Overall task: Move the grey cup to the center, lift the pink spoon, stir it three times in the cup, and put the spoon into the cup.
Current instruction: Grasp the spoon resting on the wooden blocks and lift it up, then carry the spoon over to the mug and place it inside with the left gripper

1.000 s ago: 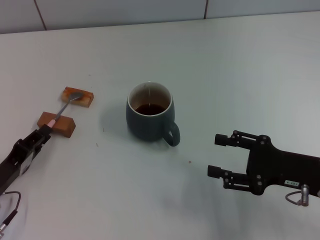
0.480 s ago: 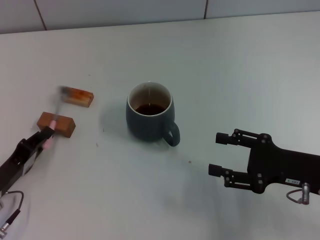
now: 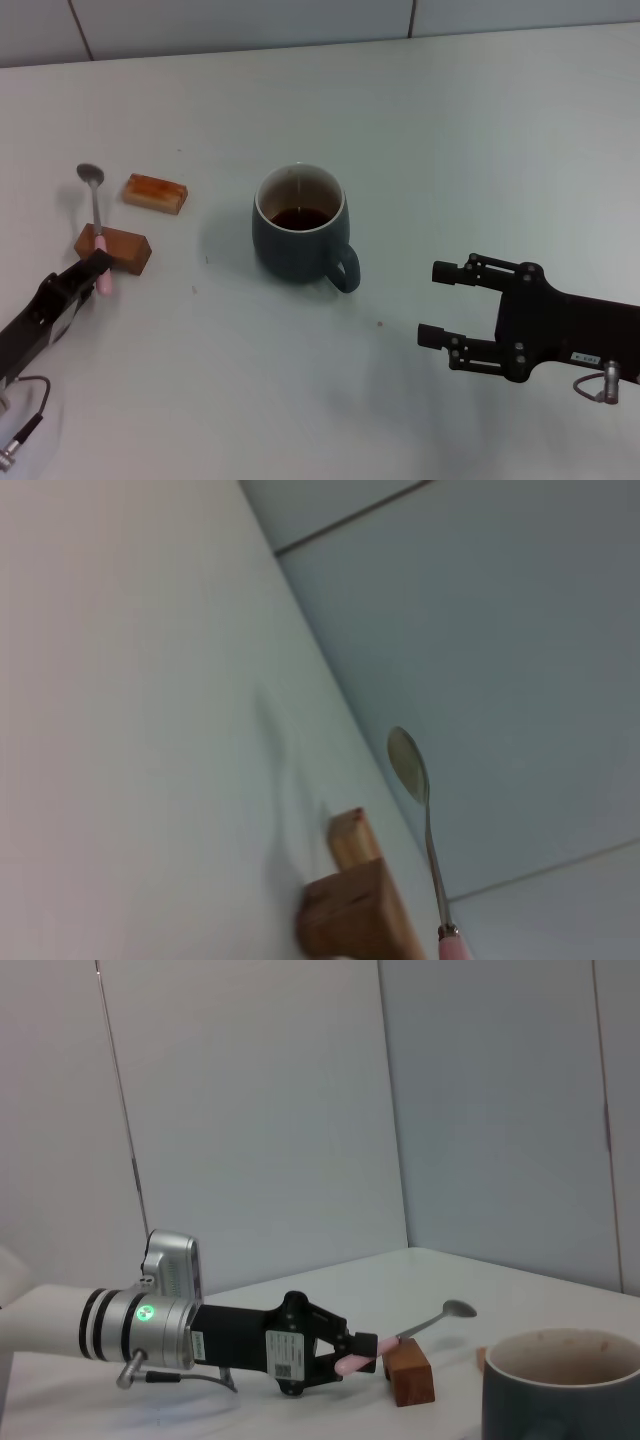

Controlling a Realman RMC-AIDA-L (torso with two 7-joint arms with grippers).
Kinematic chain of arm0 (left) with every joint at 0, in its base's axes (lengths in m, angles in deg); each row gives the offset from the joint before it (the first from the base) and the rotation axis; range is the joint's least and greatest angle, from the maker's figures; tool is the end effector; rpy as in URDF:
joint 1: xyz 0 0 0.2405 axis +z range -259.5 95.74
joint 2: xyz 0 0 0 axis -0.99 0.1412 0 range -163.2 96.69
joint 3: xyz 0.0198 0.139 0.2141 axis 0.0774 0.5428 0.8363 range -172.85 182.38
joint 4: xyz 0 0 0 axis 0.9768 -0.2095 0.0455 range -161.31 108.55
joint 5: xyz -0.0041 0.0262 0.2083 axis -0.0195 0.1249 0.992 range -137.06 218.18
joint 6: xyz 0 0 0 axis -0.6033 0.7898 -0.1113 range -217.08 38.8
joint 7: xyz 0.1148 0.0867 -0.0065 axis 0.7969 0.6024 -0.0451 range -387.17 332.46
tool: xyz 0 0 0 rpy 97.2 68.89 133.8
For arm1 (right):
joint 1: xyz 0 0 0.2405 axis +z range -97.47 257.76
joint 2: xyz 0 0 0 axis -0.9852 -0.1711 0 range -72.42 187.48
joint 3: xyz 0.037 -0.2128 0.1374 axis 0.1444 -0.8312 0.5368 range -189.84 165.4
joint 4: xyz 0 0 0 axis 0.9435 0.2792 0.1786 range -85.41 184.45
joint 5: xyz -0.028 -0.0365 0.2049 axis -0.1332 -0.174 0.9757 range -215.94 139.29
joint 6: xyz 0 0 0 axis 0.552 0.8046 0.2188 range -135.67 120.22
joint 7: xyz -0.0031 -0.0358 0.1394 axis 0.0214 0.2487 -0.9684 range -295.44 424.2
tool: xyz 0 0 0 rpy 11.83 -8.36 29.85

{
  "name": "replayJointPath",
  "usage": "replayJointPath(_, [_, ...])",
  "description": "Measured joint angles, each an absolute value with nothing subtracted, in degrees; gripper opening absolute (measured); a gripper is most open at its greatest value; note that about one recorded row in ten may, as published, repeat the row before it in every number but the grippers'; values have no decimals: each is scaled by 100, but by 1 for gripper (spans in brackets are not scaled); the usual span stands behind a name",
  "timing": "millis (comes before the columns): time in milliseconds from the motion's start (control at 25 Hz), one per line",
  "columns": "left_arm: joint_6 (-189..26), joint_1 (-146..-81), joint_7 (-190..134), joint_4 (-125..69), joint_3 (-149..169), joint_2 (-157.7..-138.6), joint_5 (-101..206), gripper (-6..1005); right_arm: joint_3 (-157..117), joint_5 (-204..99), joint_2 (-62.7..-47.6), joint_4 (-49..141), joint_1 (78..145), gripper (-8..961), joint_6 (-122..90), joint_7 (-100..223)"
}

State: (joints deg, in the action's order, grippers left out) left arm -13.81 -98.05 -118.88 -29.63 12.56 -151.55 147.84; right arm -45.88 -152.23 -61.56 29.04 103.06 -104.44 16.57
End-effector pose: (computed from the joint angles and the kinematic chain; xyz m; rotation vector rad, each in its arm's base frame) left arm -0.3703 0.2408 -0.0383 -1.5233 -1.7987 -1.2481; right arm 0.2953 0.2510 -0.0354 -2.6915 0.3571 0.9244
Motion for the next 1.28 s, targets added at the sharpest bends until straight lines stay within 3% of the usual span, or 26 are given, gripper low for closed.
replayJointPath(320, [-784, -10068, -11878, -3550, 1507, -15142, 14964, 127, -4589, -15223, -6156, 2913, 10343, 744, -10356, 1657])
replayJointPath(840, [-183, -10573, -13919, -8814, 4048, -15075, 15866, 135, -4542, -15182, -6158, 2834, 10204, 743, -10444, 1706])
replayJointPath(1280, [1258, -11462, -14442, -10854, 4194, -15023, 16984, 142, -4516, -15152, -6165, 2787, 10133, 742, -10591, 1713])
